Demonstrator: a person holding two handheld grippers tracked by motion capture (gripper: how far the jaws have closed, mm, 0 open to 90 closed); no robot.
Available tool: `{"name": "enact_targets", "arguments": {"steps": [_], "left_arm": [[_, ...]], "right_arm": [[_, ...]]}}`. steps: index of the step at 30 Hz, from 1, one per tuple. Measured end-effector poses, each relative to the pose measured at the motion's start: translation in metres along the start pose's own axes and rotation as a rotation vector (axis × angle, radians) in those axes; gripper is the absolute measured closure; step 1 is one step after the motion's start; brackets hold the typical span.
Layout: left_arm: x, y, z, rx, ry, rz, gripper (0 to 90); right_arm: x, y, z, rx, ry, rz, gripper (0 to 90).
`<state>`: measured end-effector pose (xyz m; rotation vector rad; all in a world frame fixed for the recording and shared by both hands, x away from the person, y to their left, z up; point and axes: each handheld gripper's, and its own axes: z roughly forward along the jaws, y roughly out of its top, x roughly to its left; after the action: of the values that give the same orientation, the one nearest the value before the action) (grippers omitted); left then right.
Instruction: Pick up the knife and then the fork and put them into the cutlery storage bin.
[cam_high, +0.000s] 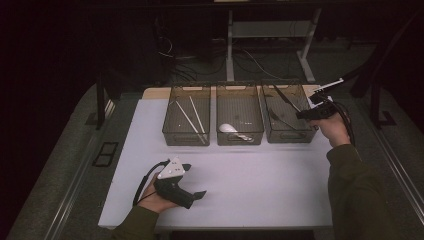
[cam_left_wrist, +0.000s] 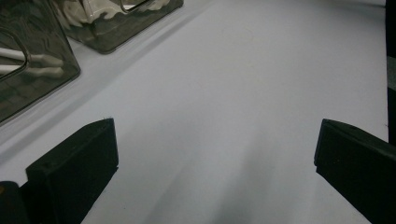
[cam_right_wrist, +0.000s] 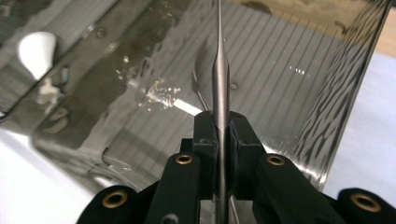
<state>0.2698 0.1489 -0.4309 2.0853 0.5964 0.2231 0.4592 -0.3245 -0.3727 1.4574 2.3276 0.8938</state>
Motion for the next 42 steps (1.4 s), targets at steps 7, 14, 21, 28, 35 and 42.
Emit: {"name": "enact_targets", "arguments": {"steps": [7, 14, 21, 28, 35, 42], "left_arm": [[-0.001, 0.0, 0.001, -0.001, -0.007, 0.003, 0.0], [0.0, 0.0, 0.001, 0.003, -0.013, 0.003, 0.0], [-0.001, 0.0, 0.001, 0.006, -0.018, 0.005, 0.0], [-0.001, 0.0, 0.002, 0.008, -0.022, 0.009, 0.0], [-0.001, 0.0, 0.002, 0.008, -0.019, 0.003, 0.0], [-0.002, 0.0, 0.004, 0.002, -0.014, -0.01, 0.0]], "right_arm": [[-0.001, 0.006, 0.013, 0.048, -0.046, 0.005, 83.1], [-0.003, 0.007, 0.029, 0.122, -0.085, 0.002, 83.1], [-0.001, 0.007, 0.035, 0.152, -0.094, -0.007, 81.1], [-0.003, 0.008, 0.027, 0.098, -0.069, 0.029, 70.2], [-0.009, 0.006, 0.012, 0.0, -0.01, 0.075, 54.1], [-0.004, 0.004, -0.006, -0.096, 0.051, 0.072, 43.6]]}}
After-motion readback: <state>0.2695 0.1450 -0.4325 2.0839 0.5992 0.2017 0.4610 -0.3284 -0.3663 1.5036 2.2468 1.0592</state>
